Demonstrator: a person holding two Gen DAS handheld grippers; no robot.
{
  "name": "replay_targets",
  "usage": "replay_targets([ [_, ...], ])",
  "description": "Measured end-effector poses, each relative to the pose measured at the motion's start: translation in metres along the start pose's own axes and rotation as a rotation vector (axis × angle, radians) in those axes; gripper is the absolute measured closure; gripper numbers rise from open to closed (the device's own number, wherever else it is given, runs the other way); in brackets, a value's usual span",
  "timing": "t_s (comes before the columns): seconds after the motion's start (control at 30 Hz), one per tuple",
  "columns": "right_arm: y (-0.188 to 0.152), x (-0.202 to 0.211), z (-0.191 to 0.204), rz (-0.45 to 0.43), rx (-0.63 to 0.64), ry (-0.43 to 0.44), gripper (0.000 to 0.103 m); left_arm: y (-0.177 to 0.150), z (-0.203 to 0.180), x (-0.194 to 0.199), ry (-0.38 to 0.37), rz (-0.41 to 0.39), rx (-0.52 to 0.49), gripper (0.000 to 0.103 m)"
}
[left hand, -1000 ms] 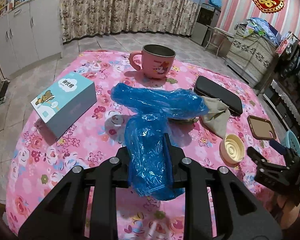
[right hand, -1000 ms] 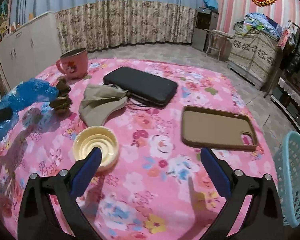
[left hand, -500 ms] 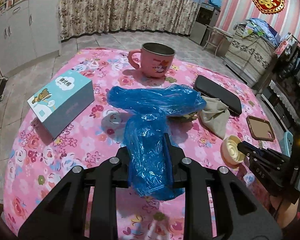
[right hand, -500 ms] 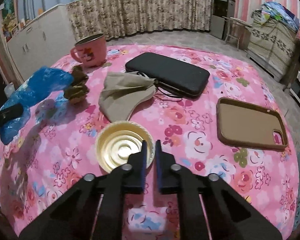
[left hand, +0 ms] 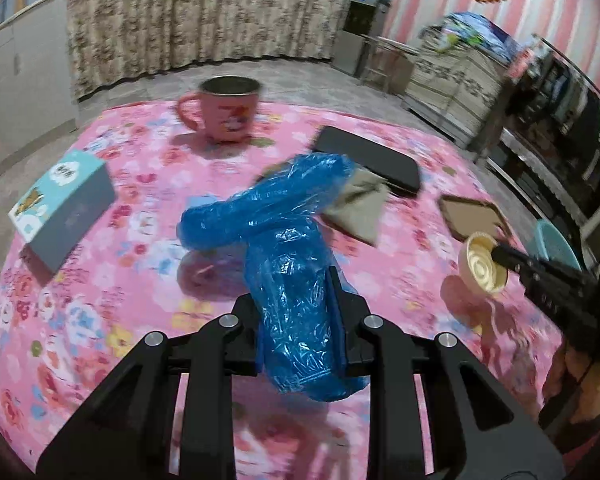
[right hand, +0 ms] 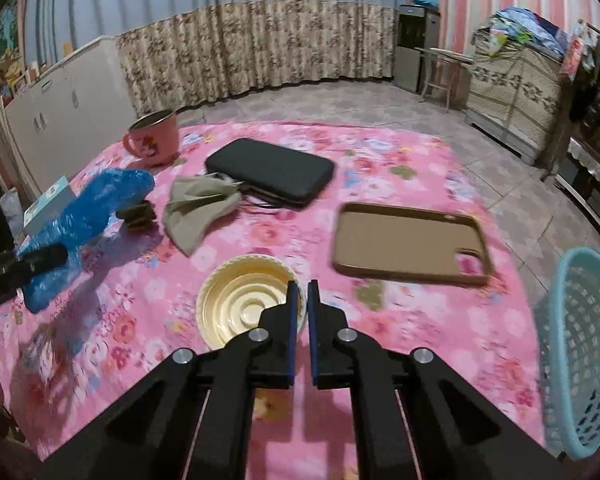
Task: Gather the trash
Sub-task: 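Grasp the gold round lid with the right gripper while the left gripper holds the blue bag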
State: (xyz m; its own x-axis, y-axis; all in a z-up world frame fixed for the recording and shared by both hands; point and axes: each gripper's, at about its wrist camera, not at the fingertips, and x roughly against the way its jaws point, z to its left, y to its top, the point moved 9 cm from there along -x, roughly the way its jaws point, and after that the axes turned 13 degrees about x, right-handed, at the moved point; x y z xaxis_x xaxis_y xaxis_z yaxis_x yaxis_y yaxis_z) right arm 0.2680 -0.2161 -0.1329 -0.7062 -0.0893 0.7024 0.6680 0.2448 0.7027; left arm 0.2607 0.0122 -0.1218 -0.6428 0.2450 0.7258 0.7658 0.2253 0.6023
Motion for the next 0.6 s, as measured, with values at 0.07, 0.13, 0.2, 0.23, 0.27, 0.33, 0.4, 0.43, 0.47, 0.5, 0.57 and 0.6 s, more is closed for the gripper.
replay_targets([
  [0.07, -0.003, 0.008, -0.012, -0.005, -0.016, -0.010, 0.098, -0.008, -0.018, 0.000, -0.009, 0.005, -0.044, 0.079],
  [0.13, -0.005, 0.016, -0.022, -0.012, -0.024, -0.021, 0.098, -0.013, -0.033, 0.001, -0.023, 0.006, -0.074, 0.079],
  [0.2, -0.007, 0.027, -0.033, -0.025, -0.026, -0.038, 0.098, -0.017, -0.047, 0.005, -0.033, -0.002, -0.095, 0.079],
  [0.23, -0.008, 0.032, -0.038, -0.029, -0.028, -0.046, 0.098, -0.018, -0.053, 0.006, -0.036, -0.008, -0.107, 0.079],
  [0.27, -0.010, 0.038, -0.045, -0.035, -0.036, -0.054, 0.098, -0.018, -0.061, 0.008, -0.036, -0.015, -0.122, 0.079],
  [0.33, -0.014, 0.046, -0.055, -0.041, -0.054, -0.062, 0.098, -0.017, -0.073, 0.013, -0.033, -0.040, -0.147, 0.079],
  [0.4, -0.019, 0.056, -0.068, -0.049, -0.065, -0.075, 0.098, -0.015, -0.085, 0.018, -0.046, -0.063, -0.164, 0.079],
  [0.43, -0.021, 0.061, -0.074, -0.053, -0.065, -0.089, 0.098, -0.014, -0.090, 0.020, -0.052, -0.069, -0.165, 0.079],
  [0.47, -0.022, 0.065, -0.078, -0.057, -0.067, -0.098, 0.098, -0.013, -0.096, 0.022, -0.065, -0.072, -0.160, 0.079],
  [0.5, -0.024, 0.069, -0.085, -0.061, -0.073, -0.107, 0.098, -0.013, -0.101, 0.023, -0.079, -0.070, -0.157, 0.079],
  [0.57, -0.028, 0.076, -0.097, -0.067, -0.094, -0.112, 0.098, -0.013, -0.112, 0.025, -0.103, -0.066, -0.164, 0.079],
  [0.6, -0.030, 0.078, -0.101, -0.069, -0.101, -0.115, 0.098, -0.013, -0.117, 0.026, -0.106, -0.069, -0.172, 0.079],
])
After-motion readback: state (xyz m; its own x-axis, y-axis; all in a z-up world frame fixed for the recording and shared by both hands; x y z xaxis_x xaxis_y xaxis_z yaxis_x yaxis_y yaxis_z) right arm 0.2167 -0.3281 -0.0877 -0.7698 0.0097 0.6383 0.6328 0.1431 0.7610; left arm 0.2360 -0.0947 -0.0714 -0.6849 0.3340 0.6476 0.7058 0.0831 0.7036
